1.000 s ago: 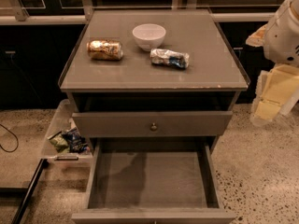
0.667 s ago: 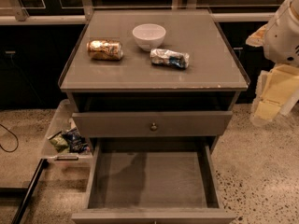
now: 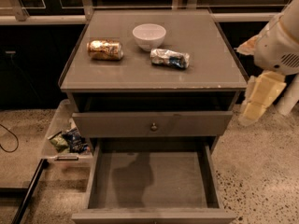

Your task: Place redbull can into middle drawer

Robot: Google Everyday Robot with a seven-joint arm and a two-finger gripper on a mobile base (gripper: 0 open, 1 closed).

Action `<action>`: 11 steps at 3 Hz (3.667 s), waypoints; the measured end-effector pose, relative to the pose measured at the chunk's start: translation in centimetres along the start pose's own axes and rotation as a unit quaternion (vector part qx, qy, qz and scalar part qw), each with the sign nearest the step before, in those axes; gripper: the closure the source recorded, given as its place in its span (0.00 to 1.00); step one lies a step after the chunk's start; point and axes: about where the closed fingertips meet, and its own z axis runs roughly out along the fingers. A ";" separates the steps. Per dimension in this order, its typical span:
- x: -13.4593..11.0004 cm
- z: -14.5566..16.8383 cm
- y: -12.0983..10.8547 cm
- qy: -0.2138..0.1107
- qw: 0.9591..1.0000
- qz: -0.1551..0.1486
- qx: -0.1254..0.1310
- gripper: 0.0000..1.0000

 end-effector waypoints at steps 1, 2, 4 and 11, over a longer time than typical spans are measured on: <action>0.1 3.6 -2.2 -0.042 0.999 -0.002 -0.001 0.00; -0.4 6.4 -4.3 -0.075 0.997 -0.012 0.007 0.00; -1.6 9.4 -7.1 -0.136 0.991 -0.003 0.021 0.00; -12.1 13.6 -19.7 -0.281 0.959 0.037 0.013 0.00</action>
Offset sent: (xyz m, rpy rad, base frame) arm 0.0923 0.0089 -0.0734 0.1959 -0.1061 0.0801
